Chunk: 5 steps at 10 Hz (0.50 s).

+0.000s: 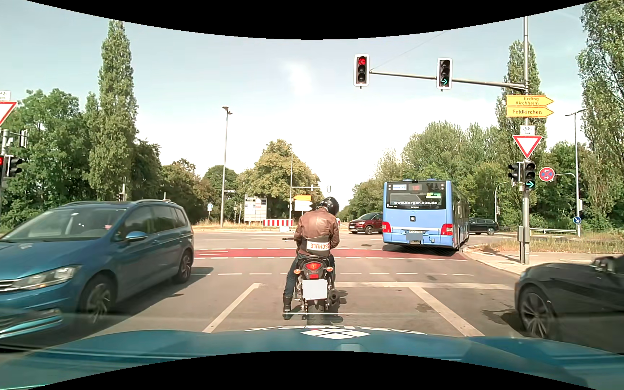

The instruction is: Follow the waypoints while adhering to traffic rules and regulations

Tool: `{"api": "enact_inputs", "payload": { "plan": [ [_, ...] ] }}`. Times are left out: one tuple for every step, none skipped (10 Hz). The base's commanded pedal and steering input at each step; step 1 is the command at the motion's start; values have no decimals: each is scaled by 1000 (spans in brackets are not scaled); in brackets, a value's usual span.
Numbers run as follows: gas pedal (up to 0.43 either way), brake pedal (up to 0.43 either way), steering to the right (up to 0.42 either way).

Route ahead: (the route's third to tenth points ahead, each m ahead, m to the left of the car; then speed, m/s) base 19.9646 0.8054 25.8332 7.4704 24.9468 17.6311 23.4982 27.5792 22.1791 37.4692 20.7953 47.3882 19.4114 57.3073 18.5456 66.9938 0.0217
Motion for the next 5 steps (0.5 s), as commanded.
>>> {"api": "enact_inputs", "payload": {
  "plan": [
    [0, 311, 0],
    [0, 317, 1],
    [0, 317, 1],
    [0, 311, 0],
    [0, 311, 1]
  ]
}}
